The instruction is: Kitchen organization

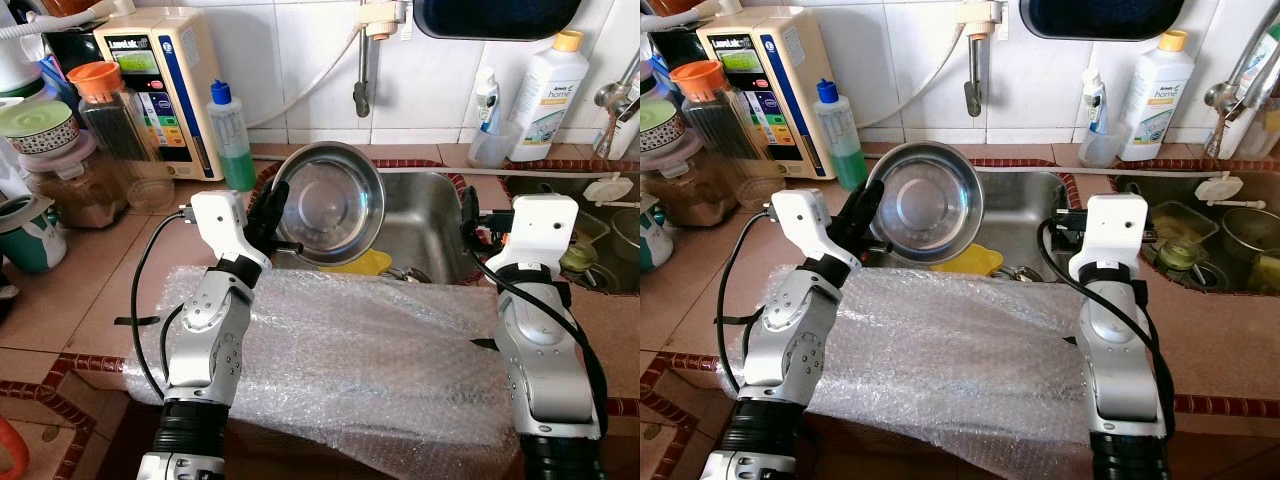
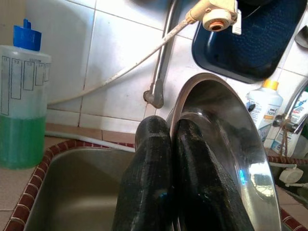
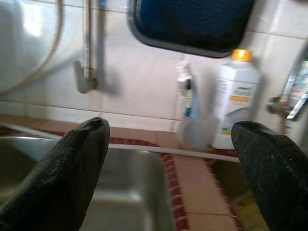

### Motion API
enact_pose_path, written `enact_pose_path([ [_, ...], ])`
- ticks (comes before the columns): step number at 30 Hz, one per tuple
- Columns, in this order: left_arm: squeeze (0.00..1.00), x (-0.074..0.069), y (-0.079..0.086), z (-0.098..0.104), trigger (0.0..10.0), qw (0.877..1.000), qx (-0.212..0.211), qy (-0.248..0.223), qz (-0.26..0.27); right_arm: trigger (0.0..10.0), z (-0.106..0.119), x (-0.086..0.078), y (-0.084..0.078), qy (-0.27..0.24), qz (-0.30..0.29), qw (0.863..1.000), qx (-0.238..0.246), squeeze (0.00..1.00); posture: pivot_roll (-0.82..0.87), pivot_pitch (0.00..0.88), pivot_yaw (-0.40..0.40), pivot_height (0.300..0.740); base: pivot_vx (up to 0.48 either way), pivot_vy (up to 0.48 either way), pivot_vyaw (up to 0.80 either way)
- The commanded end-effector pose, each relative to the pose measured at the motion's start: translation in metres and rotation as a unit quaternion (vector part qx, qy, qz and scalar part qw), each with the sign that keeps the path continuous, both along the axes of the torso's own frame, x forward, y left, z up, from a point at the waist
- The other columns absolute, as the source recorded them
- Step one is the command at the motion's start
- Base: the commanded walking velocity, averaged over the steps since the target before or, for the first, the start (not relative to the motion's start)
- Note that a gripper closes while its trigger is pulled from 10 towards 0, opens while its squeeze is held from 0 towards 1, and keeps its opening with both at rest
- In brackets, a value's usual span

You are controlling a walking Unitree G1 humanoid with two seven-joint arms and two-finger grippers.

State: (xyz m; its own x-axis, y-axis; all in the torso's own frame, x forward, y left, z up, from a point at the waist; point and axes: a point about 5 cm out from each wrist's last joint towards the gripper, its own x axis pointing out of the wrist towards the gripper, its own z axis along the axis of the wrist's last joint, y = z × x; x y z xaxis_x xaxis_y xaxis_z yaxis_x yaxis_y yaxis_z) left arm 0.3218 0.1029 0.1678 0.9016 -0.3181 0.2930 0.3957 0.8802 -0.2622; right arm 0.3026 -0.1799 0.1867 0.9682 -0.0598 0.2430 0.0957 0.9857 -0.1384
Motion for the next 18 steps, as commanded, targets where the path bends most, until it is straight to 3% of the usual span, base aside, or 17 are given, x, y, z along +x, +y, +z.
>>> enact_pose_path([
  [1,0.00,0.003,-0.002,0.007,0.0,1.000,0.002,-0.010,-0.002,0.0,0.005,0.005,0.006,-0.004,0.027,1.000,0.003,0.00,-0.03,0.000,0.093,0.740,0.000,0.000,0.00],
  [7,0.00,0.002,-0.002,0.007,0.0,1.000,0.002,-0.011,-0.002,0.2,0.007,0.011,0.000,0.004,0.033,0.999,0.004,0.00,-0.02,0.000,0.089,0.740,0.000,0.000,0.00],
  [8,0.00,0.002,-0.002,0.007,0.0,1.000,0.002,-0.011,-0.001,9.5,0.007,0.011,0.000,0.006,0.034,0.999,0.001,0.00,-0.02,0.000,0.089,0.740,0.000,0.000,0.00],
  [9,0.00,0.002,-0.002,0.006,0.0,1.000,0.002,-0.011,-0.001,10.0,0.006,0.011,0.000,0.008,0.034,0.999,0.000,0.00,-0.02,0.000,0.088,0.740,0.000,0.000,0.00],
  [12,0.00,0.002,-0.002,0.006,0.0,1.000,0.003,-0.010,0.000,10.0,0.002,0.011,0.002,0.019,0.043,0.999,0.006,0.00,-0.03,0.000,0.088,0.740,0.000,0.000,0.00],
  [13,0.00,0.002,-0.002,0.006,0.0,1.000,0.003,-0.010,-0.001,10.0,0.000,0.010,0.003,0.023,0.052,0.998,0.013,1.00,-0.03,0.000,0.089,0.740,0.000,0.000,0.00],
  [18,0.00,0.002,-0.003,0.005,1.1,1.000,0.004,-0.009,-0.002,10.0,-0.005,0.010,0.004,0.038,0.057,0.998,0.008,1.00,-0.03,0.000,0.089,0.740,0.000,0.000,0.00],
])
